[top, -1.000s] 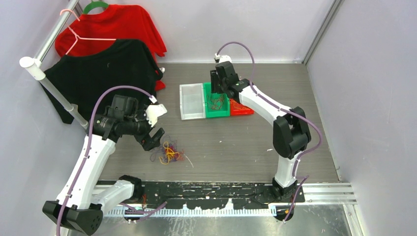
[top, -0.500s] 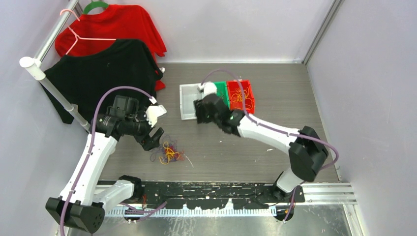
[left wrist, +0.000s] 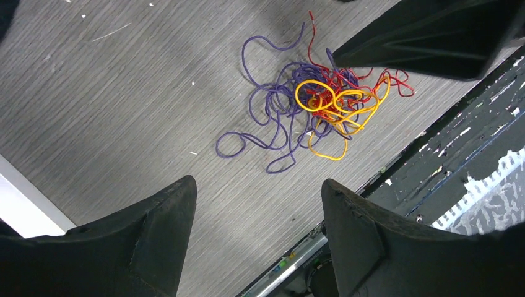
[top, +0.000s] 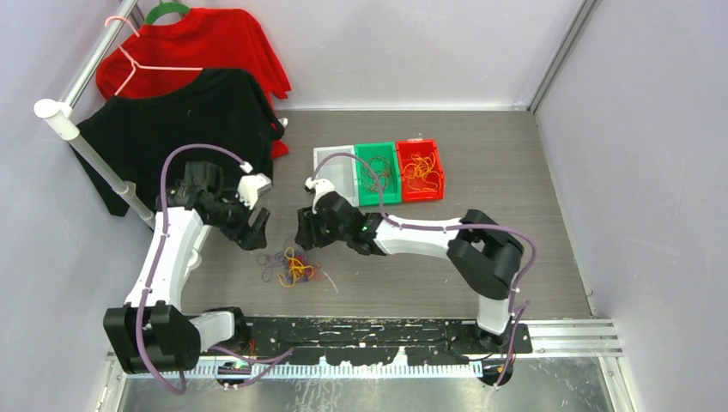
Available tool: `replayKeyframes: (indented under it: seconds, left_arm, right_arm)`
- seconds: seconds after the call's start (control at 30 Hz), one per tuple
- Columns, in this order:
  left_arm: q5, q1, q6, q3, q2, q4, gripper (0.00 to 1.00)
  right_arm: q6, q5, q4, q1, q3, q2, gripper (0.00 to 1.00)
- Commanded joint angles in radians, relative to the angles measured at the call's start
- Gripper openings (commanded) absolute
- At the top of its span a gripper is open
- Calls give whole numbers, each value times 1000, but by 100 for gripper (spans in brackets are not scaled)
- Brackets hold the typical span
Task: Untangle the cables
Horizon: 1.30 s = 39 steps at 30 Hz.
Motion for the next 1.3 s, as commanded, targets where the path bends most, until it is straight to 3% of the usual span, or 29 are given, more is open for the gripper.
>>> replayKeyframes:
  seconds: [0.0,0.37,0.67,0.93,1.27]
  left_arm:
    - [67,29,40,-19,-25,25,74]
    - [78,28,20,-57,-42,50,74]
    - [92,29,37,-39,-70,16,74]
    - [244,29,57,6,-92,-80,76]
    - [479,-6,-26,125,-134,-188,74]
  right_arm:
    - [94,-121,83,6,110,73,53]
    - [156,-170,107,35,127,141,37]
    - [137,-164,81,36,132,112,1]
    - [142,-212,143,13,62,-81,1]
    - [202,-240,294,12,-97,-280,1]
